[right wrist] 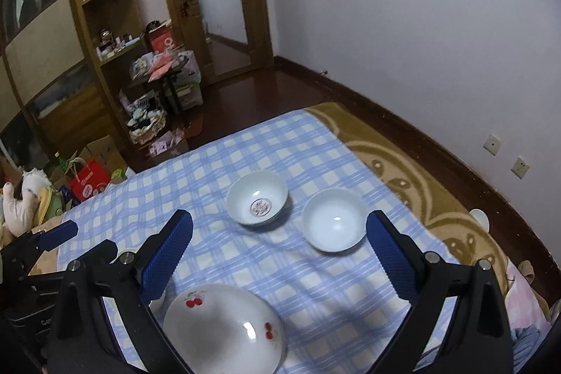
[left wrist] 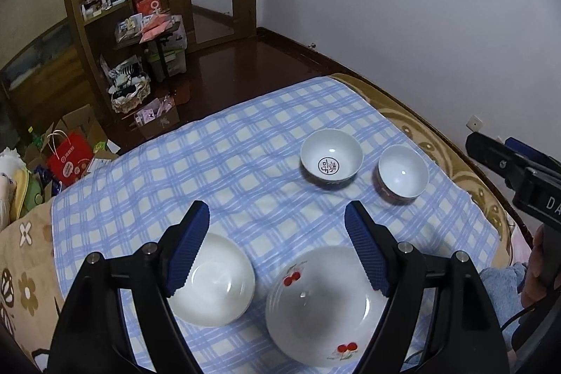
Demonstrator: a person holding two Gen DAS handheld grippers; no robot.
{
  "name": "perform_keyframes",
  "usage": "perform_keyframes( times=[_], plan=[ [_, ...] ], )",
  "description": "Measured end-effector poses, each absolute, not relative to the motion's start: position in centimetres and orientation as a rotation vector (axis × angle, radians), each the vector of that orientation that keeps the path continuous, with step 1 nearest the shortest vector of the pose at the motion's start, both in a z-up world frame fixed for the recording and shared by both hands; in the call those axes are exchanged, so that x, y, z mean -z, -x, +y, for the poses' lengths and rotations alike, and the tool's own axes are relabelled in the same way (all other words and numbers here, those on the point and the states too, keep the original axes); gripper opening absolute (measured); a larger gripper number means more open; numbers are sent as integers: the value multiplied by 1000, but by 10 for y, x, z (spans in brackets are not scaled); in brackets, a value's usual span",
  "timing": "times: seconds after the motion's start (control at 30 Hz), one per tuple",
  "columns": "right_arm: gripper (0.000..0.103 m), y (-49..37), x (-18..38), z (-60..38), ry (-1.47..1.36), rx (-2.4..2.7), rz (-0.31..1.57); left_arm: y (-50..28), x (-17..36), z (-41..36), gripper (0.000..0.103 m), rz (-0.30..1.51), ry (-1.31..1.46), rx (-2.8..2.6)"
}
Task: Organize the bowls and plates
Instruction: 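Move both open grippers to the second white bowl with red-patterned outside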
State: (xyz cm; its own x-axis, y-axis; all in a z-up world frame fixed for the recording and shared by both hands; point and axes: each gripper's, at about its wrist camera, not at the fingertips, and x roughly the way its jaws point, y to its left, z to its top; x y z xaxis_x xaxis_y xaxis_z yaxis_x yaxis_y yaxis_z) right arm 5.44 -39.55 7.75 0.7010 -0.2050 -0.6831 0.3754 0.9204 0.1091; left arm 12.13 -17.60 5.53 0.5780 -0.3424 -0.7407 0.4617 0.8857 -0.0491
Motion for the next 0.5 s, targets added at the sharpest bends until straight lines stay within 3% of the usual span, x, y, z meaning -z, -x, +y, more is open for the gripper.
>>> perform_keyframes(
  times=[0.5],
  plan=[
    [103, -54, -66, -459, -337, 403, 665, -159, -51, -235, 79, 829, -183, 495]
  ],
)
